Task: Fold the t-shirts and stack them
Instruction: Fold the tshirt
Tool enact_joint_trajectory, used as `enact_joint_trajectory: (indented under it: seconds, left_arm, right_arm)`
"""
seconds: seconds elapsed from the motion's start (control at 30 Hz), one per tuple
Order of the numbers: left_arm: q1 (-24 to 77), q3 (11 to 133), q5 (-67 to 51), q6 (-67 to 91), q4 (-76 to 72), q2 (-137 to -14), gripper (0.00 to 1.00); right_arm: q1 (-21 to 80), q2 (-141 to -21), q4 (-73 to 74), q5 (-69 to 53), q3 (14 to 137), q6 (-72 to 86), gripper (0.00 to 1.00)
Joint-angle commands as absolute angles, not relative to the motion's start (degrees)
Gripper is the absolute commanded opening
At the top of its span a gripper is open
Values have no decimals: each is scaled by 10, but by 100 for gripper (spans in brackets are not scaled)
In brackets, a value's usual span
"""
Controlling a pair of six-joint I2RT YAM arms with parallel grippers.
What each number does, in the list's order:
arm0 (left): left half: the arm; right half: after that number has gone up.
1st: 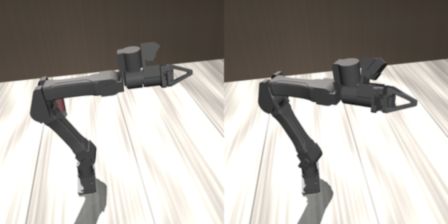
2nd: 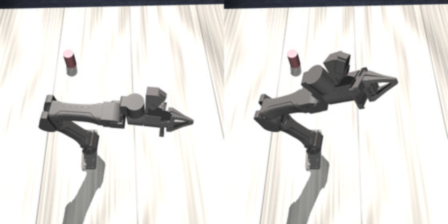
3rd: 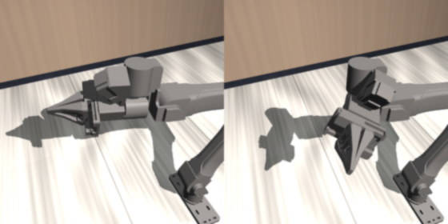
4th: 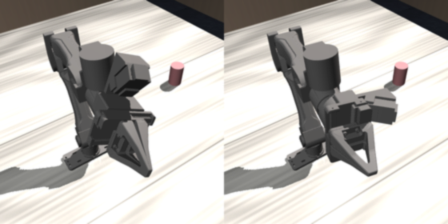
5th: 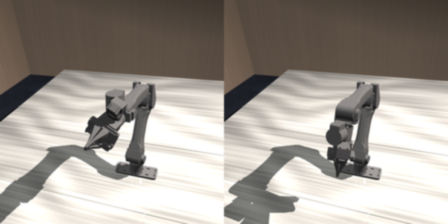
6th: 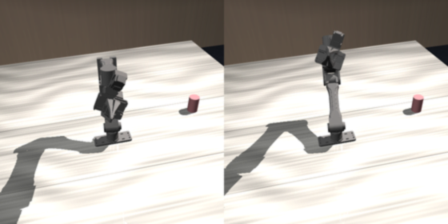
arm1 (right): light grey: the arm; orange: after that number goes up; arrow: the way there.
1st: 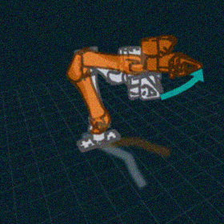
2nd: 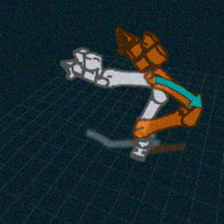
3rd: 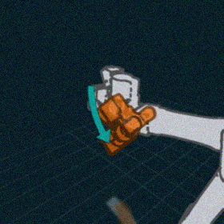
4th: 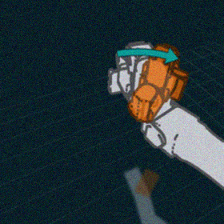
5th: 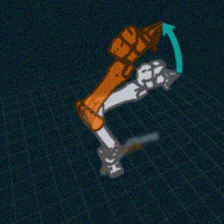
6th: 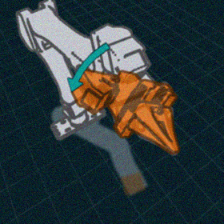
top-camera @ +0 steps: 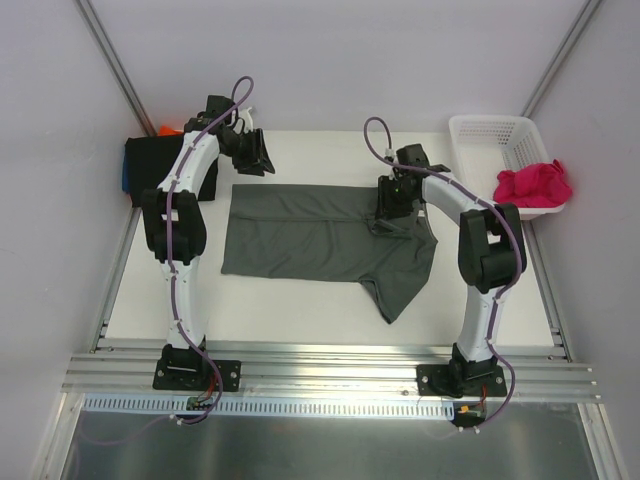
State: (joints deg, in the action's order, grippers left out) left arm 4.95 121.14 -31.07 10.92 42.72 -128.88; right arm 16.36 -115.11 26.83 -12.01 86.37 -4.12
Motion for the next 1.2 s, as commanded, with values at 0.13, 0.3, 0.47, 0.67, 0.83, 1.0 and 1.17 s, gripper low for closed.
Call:
enact_joint_trajectory:
  seconds: [0.13,0.3,0.47,0.67,0.83,1.0,1.17]
  left_arm:
    - [57,1203,-315,106,430,-1245,40]
    - [59,1204,-315,107,430,-1245,40]
    - [59,1204,-315,106,430,-1245,40]
    - [60,1202,-319,107,430,-1248,41]
    - [60,1212,-324,112,431,-1254,40]
    - [58,1220,-324,112,430,-1255,40]
    - [55,1216,-323,108,430,-1248,41]
  right_arm:
    - [172,-1145,254,-146,889,-44,37]
    - [187,-1146,246,-167,883,-40,26]
    - [195,-1143,243,-177,874,-34,14]
    - [205,-1133,249,-167,873,-27,1]
    - [238,-1097,257,-162,847,-1,1]
    - [268,-1082,249,-154,812,25,20]
    - [263,-1074,269,-135,826,13,44]
